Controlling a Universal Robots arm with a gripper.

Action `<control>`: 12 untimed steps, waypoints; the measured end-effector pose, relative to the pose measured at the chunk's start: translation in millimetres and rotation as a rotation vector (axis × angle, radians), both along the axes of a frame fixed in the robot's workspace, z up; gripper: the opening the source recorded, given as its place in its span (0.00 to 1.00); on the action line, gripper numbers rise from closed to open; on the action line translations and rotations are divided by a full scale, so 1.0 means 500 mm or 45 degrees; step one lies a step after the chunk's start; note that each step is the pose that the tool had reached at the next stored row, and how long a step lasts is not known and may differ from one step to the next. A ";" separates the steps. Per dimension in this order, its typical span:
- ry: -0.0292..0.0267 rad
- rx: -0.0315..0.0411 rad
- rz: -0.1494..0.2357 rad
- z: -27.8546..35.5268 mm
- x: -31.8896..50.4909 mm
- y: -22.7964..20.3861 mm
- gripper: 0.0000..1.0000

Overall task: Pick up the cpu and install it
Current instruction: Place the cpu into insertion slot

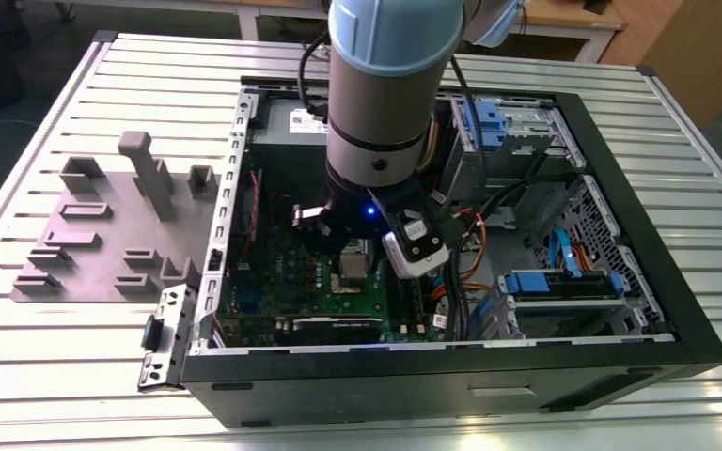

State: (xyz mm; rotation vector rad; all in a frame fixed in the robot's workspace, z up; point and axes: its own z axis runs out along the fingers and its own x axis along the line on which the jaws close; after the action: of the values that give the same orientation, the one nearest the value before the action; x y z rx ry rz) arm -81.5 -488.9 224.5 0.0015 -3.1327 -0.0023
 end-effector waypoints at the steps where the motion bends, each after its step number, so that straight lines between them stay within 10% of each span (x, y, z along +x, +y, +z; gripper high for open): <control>1: -0.0002 0.0004 0.000 -0.001 0.000 0.0001 0.47; 12: 0.0000 0.0001 0.031 -0.036 -0.008 0.0000 0.47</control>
State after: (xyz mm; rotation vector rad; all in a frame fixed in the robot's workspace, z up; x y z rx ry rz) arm -85.4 -488.9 206.4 0.0398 -3.1324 -0.0022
